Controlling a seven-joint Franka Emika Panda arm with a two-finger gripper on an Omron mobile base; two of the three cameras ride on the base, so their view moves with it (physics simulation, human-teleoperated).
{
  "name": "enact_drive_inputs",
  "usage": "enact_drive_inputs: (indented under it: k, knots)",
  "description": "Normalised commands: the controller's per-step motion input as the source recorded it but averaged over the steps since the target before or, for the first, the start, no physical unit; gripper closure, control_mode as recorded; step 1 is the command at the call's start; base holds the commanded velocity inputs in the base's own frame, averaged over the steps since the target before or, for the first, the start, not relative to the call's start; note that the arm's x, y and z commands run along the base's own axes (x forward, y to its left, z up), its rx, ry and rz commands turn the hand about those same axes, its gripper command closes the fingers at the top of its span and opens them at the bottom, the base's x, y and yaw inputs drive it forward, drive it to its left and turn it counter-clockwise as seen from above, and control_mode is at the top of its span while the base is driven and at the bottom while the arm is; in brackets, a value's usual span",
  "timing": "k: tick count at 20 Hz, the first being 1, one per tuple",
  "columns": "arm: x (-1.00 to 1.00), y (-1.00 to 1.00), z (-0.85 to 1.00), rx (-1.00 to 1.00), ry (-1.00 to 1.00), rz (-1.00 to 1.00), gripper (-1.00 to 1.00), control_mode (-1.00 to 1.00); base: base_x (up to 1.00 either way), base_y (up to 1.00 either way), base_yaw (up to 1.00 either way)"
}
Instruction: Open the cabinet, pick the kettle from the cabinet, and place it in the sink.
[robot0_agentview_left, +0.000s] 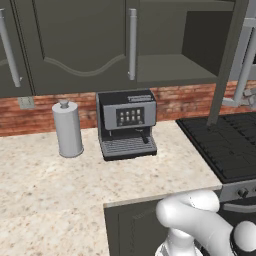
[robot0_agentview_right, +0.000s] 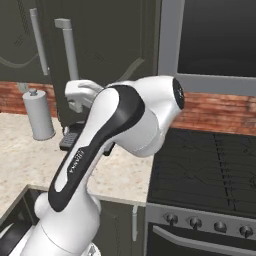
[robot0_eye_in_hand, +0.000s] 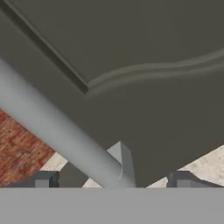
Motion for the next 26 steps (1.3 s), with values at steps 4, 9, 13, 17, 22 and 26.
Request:
enact_drive_inputs:
  k: [4,9,13,17,22,26]
  knots:
    - [0.01,-0.10,-0.47,-0.28,-0.03,-0.17,-1.00,-1.00,0.00,0.00,0.00]
    - [-0.28,-0.08,-0.20,-0.07,-0.09,-0.15,-1.00,-1.00,0.00,0.00,0.00]
    - [-0.50,0.11,-0.09,0.01,-0.16,-0.07,-1.00,-1.00,0.00,0.00,0.00]
    - [-0.48,0.24,0.00,0.05,-0.08,-0.04,-1.00,-1.00,0.00,0.00,0.00]
    - [-0.41,0.39,0.00,0.02,-0.02,-0.07,-1.00,-1.00,0.00,0.00,0.00]
    - [-0.33,0.43,0.06,0.00,0.00,-0.10,-1.00,-1.00,0.00,0.00,0.00]
